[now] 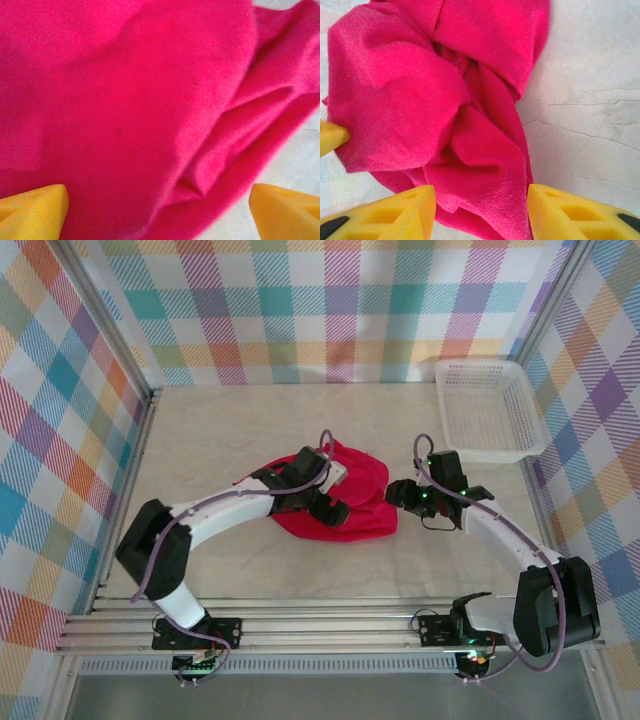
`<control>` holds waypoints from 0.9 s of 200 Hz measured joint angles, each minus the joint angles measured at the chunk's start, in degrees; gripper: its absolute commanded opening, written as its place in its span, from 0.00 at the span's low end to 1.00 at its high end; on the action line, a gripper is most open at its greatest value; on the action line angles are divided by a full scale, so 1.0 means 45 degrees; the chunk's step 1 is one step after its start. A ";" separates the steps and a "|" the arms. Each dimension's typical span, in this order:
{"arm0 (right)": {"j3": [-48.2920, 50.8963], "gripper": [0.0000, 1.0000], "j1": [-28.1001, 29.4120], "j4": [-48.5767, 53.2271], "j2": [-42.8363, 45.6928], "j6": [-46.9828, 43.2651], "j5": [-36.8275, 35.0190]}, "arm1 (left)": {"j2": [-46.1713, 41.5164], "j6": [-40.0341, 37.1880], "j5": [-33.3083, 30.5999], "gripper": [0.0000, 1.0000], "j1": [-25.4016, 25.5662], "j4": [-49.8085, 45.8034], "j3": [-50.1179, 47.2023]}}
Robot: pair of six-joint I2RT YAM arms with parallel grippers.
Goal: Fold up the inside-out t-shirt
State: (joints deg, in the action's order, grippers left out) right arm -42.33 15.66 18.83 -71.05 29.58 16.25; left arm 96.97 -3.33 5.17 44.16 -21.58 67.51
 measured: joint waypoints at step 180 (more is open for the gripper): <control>-0.0010 0.00 -0.0257 0.0204 -0.2531 -0.0165 -0.1676 | 0.2113 -0.1331 -0.3764 0.00 -0.0777 -0.7650 1.1851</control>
State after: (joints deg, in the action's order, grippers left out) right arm -42.37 14.50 19.75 -82.43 28.84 8.71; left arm 106.48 -9.32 -11.77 40.66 -56.01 120.84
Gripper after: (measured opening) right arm 0.054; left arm 0.057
